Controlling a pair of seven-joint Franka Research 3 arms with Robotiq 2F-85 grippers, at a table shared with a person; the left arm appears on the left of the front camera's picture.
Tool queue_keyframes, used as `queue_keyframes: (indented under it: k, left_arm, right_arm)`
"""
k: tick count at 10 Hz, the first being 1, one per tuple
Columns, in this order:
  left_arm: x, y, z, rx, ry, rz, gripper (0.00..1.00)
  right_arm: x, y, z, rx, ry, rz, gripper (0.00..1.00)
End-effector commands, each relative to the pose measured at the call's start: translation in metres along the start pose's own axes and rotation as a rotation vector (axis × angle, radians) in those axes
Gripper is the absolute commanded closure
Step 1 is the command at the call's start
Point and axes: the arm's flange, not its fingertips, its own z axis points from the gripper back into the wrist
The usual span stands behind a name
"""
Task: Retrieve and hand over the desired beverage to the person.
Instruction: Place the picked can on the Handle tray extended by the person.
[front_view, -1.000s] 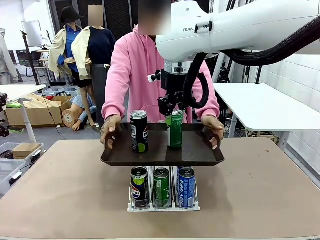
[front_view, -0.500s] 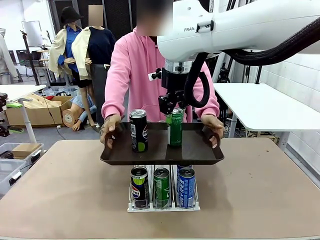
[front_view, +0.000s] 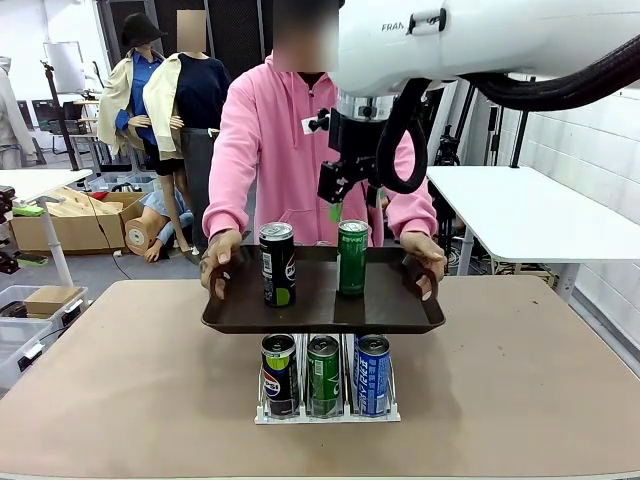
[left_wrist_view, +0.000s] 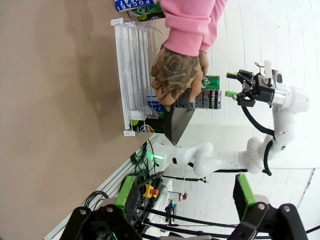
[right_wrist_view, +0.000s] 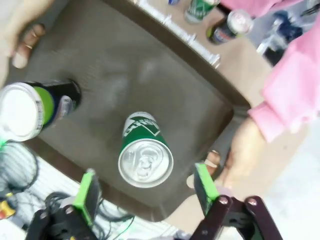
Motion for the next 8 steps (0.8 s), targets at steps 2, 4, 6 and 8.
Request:
queue_keyframes:
  k: [2,4,6,8]
  left_arm:
    - [-0.003,-0.001,0.0,0.003,-0.007,0.0,0.0]
    - [-0.003,-0.001,0.0,0.003,-0.007,0.0,0.0]
    - [-0.003,-0.001,0.0,0.003,-0.007,0.0,0.0]
    - [-0.003,-0.001,0.0,0.003,-0.007,0.0,0.0]
  right_arm:
    - [-0.007,-0.004,0.022,-0.046,-0.032,-0.003,0.0]
    - [-0.01,-0.005,0.028,-0.049,-0.023,0.002,0.0]
    - [-0.007,-0.002,0.031,-0.023,-0.044,-0.008,0.0]
    - [-0.007,-0.002,0.031,-0.023,-0.044,-0.008,0.0]
